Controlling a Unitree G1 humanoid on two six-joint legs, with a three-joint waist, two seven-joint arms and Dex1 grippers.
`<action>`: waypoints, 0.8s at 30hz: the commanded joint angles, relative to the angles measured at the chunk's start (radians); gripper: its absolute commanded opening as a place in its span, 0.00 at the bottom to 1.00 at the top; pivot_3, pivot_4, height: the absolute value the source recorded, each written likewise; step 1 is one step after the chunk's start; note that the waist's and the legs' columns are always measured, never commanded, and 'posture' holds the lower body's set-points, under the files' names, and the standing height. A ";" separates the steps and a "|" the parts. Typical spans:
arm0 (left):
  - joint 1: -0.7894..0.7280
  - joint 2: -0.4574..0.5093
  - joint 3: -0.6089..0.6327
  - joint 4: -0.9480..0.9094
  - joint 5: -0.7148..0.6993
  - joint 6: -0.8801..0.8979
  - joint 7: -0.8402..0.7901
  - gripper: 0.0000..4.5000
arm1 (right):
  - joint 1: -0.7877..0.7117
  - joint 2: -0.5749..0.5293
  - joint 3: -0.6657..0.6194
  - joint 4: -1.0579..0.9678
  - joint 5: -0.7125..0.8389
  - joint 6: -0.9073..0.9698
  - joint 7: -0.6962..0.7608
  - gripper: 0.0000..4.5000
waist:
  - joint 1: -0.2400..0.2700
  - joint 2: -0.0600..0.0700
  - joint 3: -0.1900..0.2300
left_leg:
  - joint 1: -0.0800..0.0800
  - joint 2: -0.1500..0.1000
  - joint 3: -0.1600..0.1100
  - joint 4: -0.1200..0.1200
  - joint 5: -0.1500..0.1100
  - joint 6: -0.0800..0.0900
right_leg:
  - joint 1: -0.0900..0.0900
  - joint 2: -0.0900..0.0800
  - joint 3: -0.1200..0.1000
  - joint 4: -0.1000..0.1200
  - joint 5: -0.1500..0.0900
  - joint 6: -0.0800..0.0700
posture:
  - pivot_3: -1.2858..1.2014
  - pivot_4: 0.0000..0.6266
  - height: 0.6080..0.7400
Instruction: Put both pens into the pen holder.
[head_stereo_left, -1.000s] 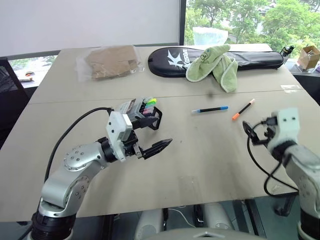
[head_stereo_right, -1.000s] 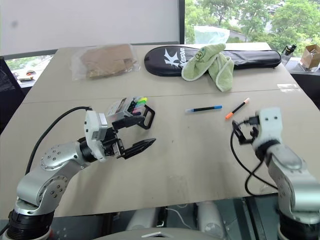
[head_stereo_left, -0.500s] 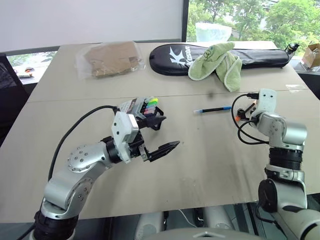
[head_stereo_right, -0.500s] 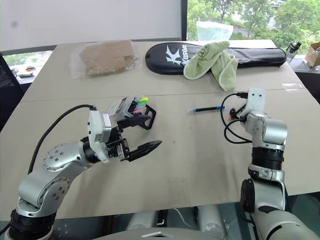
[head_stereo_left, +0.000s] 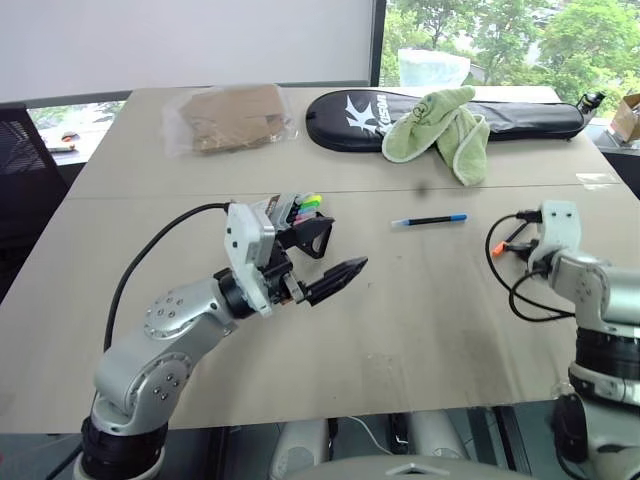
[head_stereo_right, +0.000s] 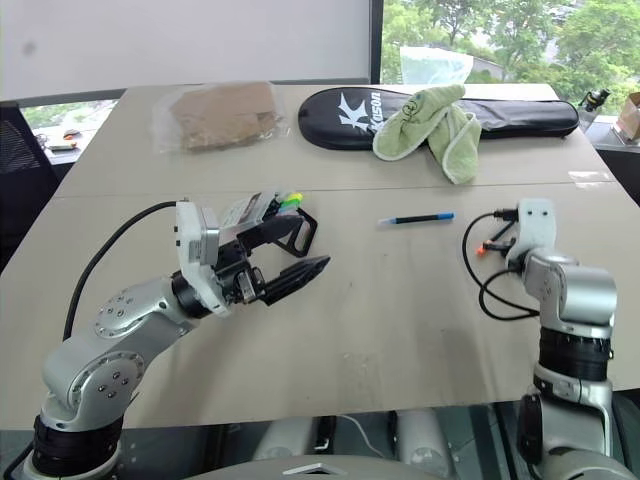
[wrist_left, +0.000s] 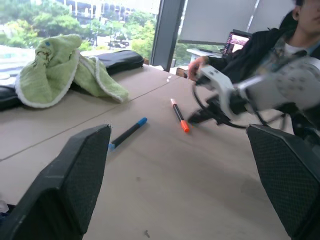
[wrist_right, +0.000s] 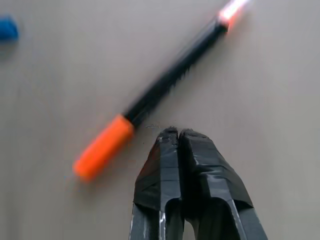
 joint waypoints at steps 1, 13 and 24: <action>-0.095 -0.011 -0.030 0.068 -0.008 0.018 -0.026 1.00 | 0.036 0.010 -0.056 -0.173 0.021 0.048 0.008 0.02 | -0.005 0.000 0.000 | 0.000 0.000 -0.001 0.000 0.000 0.000 | 0.000 0.000 0.000 0.000 0.000 0.000 | 0.52 0.24 1.00; -0.142 0.013 -0.078 0.094 0.065 -0.021 -0.148 1.00 | -0.185 0.262 -0.128 0.058 -0.115 -0.082 -0.273 0.96 | -0.013 0.000 0.000 | -0.002 -0.001 0.002 -0.001 0.000 0.000 | -0.004 0.002 0.002 0.000 0.000 0.000 | 0.52 0.24 1.00; -0.075 0.053 -0.076 0.004 0.161 -0.135 -0.211 1.00 | -0.186 0.270 -0.060 0.413 -0.166 -0.260 -0.316 0.79 | -0.019 -0.005 -0.004 | 0.016 0.000 0.004 0.000 0.000 0.000 | 0.014 0.000 0.004 -0.002 -0.005 -0.001 | 0.52 0.24 1.00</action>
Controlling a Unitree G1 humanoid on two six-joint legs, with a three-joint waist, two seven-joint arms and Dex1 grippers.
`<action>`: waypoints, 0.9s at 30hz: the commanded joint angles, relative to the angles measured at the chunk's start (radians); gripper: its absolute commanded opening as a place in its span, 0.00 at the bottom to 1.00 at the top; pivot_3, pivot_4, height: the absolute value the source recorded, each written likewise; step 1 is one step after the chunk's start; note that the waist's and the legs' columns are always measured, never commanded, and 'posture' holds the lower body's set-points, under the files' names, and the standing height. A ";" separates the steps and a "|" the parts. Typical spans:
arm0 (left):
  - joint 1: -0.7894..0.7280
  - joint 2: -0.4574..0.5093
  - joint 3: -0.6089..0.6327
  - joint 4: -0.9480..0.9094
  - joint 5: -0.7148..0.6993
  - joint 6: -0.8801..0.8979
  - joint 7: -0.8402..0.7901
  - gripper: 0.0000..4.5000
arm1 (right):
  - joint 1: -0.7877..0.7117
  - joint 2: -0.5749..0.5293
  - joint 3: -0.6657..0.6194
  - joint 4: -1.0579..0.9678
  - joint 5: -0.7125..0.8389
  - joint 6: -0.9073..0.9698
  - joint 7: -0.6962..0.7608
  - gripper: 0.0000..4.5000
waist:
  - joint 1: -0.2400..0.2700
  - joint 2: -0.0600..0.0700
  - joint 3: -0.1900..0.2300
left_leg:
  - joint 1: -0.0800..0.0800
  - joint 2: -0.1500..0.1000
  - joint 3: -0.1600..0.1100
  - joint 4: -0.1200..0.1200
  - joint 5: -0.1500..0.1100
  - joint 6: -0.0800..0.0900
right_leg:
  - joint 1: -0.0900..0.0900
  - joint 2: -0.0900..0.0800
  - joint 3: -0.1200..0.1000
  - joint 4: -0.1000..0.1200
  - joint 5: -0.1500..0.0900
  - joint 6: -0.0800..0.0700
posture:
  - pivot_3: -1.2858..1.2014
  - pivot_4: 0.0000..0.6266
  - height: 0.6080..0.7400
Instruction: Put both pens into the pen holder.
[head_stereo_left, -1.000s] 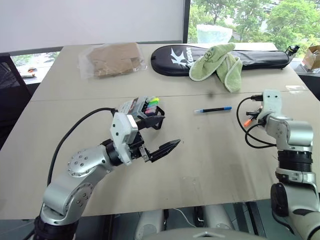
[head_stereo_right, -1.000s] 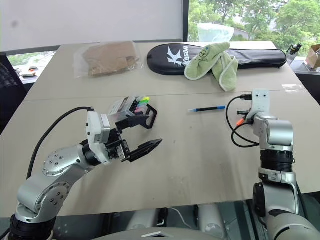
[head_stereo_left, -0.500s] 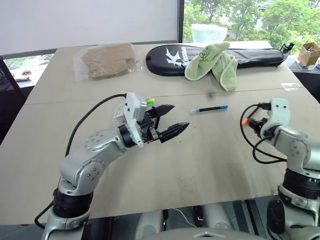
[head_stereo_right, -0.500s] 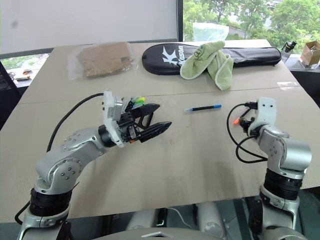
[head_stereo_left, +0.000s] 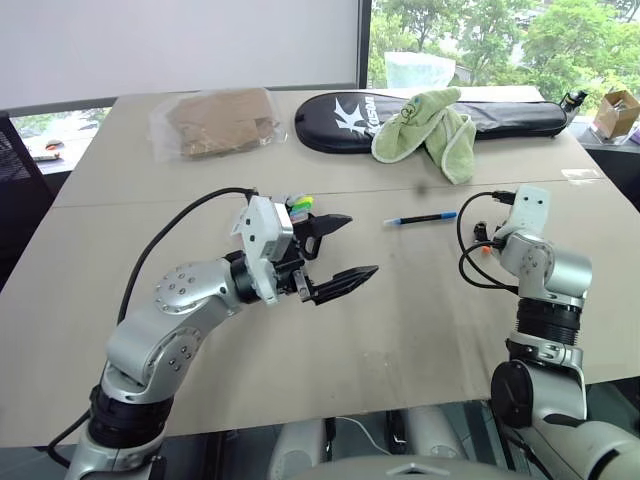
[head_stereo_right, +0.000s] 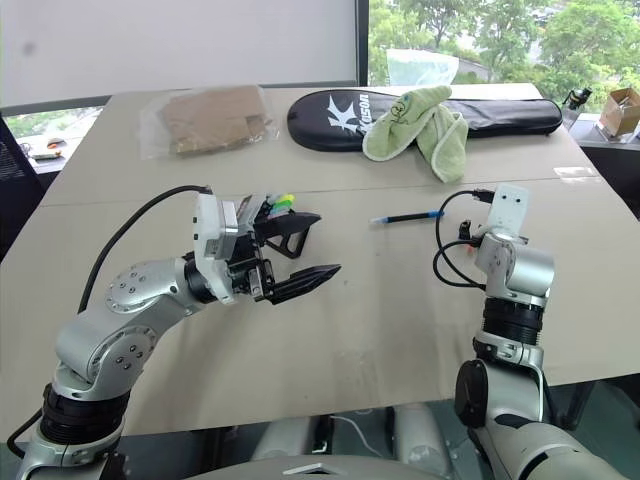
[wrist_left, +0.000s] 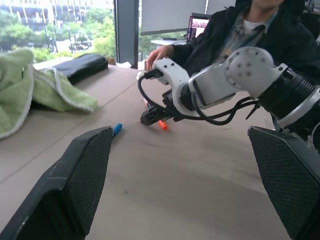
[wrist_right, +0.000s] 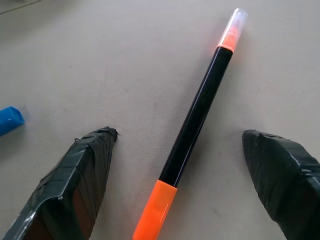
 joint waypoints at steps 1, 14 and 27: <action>0.016 -0.005 0.005 -0.061 0.010 -0.026 0.014 1.00 | 0.036 -0.029 0.026 0.080 -0.021 0.016 0.008 0.69 | 0.002 -0.001 -0.001 | 0.002 0.000 -0.001 0.000 0.000 0.000 | 0.002 0.000 0.000 0.000 0.000 0.000 | 0.52 0.24 1.00; -0.025 -0.132 0.057 -0.023 -0.259 0.159 0.235 1.00 | 0.282 -0.196 0.015 -0.441 0.191 0.105 0.335 0.00 | 0.046 0.002 0.000 | -0.011 -0.004 -0.010 -0.001 -0.003 0.004 | -0.003 -0.005 -0.008 -0.004 -0.002 0.003 | 0.52 0.24 1.00; -0.338 -0.346 0.071 0.300 -0.717 0.424 0.666 1.00 | 0.369 -0.175 -0.014 -0.981 0.857 0.198 0.569 0.00 | 0.008 0.011 0.007 | -0.014 -0.004 -0.016 0.000 -0.003 0.004 | -0.006 -0.003 -0.012 0.000 0.000 0.007 | 0.52 0.24 1.00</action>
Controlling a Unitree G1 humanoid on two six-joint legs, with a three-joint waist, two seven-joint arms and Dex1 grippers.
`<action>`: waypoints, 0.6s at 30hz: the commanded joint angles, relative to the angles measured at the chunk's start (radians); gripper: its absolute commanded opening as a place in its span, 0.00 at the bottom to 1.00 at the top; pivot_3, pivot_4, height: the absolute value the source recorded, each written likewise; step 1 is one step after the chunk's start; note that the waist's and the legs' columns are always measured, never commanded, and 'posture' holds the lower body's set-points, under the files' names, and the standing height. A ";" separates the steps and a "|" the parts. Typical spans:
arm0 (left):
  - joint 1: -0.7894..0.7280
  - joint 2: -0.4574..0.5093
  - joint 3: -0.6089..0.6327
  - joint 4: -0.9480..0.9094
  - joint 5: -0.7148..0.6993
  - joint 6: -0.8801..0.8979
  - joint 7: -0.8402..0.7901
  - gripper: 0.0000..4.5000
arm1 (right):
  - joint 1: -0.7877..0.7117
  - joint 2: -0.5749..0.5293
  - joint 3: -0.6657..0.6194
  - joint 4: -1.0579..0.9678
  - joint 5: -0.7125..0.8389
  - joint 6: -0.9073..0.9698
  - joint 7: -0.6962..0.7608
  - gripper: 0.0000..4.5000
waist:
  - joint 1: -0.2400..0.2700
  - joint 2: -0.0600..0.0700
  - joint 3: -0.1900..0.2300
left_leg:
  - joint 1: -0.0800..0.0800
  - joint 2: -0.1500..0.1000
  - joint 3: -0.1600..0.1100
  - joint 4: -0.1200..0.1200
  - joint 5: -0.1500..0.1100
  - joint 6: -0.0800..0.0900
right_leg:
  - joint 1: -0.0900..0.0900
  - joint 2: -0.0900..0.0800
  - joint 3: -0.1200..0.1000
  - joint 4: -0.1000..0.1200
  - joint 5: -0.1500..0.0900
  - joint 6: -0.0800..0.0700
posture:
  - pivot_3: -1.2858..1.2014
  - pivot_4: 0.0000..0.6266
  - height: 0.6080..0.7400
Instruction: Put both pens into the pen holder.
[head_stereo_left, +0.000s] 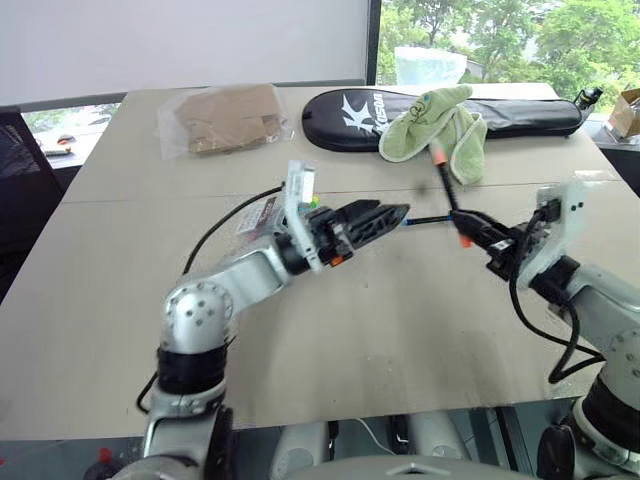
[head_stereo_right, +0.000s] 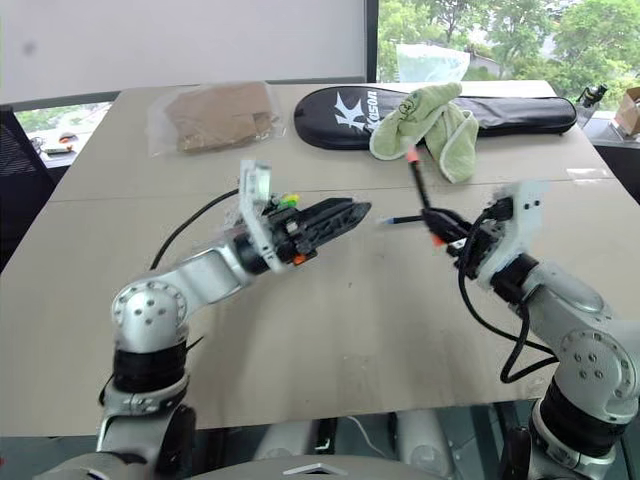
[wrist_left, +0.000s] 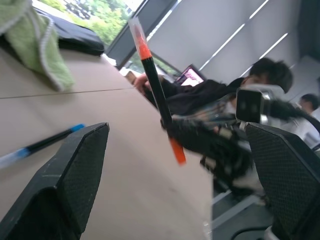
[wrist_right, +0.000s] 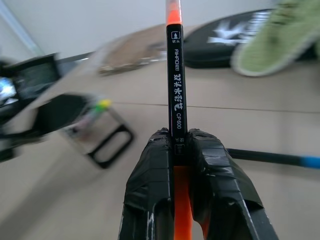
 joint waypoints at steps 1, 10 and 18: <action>-0.056 -0.019 0.007 0.043 -0.048 0.010 0.034 1.00 | 0.012 -0.020 0.051 -0.079 0.082 -0.022 -0.013 0.00 | 0.000 0.000 0.000 | 0.000 0.000 0.000 0.000 0.000 0.000 | 0.000 0.000 0.000 0.000 0.000 0.000 | 0.52 0.24 1.00; -0.100 -0.055 0.004 0.082 -0.105 0.031 0.048 0.18 | 0.079 -0.070 0.139 -0.103 0.151 -0.126 -0.064 0.00 | 0.003 0.000 0.000 | -0.001 -0.002 0.002 0.000 0.000 0.000 | 0.000 -0.002 0.001 -0.002 0.000 0.000 | 0.52 0.24 1.00; -0.118 0.053 0.054 0.040 -0.057 0.006 0.011 0.00 | 0.103 -0.137 0.182 -0.073 0.127 -0.254 -0.045 0.36 | 0.002 0.000 0.000 | -0.001 -0.002 0.002 0.000 0.000 -0.001 | 0.000 -0.002 0.001 -0.001 -0.002 -0.004 | 0.52 0.24 1.00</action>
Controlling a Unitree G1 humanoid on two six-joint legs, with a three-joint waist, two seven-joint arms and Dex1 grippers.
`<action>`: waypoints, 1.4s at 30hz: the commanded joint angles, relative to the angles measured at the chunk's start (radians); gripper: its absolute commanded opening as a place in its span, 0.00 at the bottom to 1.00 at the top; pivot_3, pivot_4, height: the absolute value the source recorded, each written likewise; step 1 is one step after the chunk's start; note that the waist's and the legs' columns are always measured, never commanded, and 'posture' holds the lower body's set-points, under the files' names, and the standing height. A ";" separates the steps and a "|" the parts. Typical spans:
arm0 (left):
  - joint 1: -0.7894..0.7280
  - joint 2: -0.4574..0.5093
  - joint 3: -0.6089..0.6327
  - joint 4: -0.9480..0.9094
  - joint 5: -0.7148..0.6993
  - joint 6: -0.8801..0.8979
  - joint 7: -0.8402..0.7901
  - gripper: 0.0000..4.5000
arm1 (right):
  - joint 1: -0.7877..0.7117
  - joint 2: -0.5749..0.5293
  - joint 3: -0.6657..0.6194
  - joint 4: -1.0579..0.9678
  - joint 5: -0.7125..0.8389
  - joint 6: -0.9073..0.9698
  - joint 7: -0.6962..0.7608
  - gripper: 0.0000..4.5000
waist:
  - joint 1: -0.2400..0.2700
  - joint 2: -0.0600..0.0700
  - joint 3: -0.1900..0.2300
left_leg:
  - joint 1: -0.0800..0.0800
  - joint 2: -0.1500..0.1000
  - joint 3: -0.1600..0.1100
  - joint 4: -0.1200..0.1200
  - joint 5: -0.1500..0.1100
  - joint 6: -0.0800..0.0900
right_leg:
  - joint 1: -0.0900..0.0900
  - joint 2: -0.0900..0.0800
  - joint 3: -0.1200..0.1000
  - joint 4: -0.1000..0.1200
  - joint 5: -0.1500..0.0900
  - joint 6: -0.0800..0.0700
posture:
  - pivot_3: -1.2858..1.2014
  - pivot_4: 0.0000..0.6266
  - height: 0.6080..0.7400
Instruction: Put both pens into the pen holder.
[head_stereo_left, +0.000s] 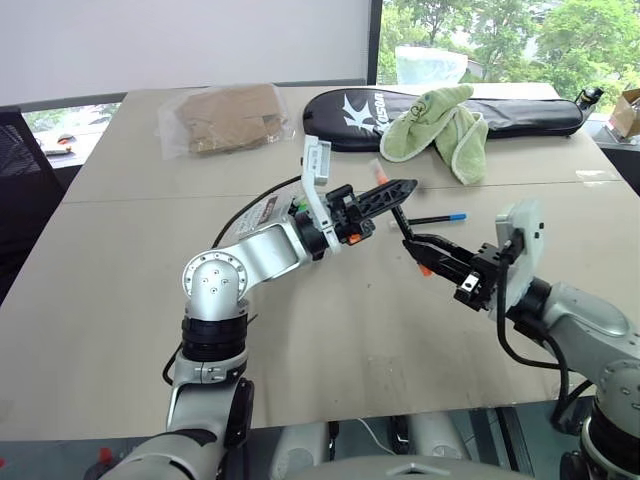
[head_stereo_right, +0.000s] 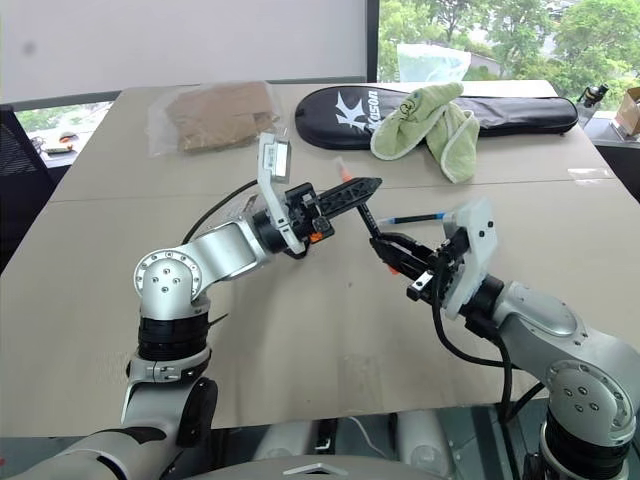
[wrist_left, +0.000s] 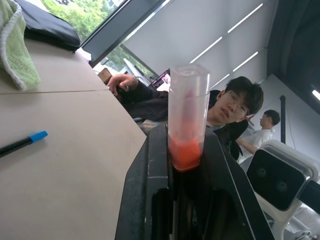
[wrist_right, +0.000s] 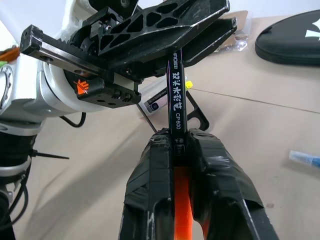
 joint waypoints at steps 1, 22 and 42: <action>-0.048 0.102 0.059 -0.063 0.065 -0.027 -0.073 0.00 | 0.007 -0.049 -0.005 -0.011 0.004 -0.079 0.038 0.47 | 0.000 0.000 0.000 | 0.000 0.000 0.000 0.000 0.000 0.000 | 0.000 0.000 0.000 0.000 0.000 0.000 | 0.52 0.24 1.00; -0.196 0.542 -0.112 0.125 0.793 -0.296 -0.734 0.00 | 0.029 -0.241 0.206 0.092 -0.332 -0.344 0.190 0.98 | 0.008 -0.005 0.004 | -0.003 0.001 0.005 -0.001 0.002 -0.004 | -0.005 0.000 0.003 -0.002 0.000 0.001 | 0.52 0.24 1.00; -0.321 0.523 -0.387 0.321 1.246 -0.533 -1.077 0.30 | 0.088 -0.183 0.264 0.125 -0.495 -0.381 0.120 1.00 | 0.007 -0.007 0.005 | -0.002 0.001 0.008 0.001 0.000 0.000 | -0.005 0.001 0.005 0.002 0.002 0.004 | 0.52 0.24 1.00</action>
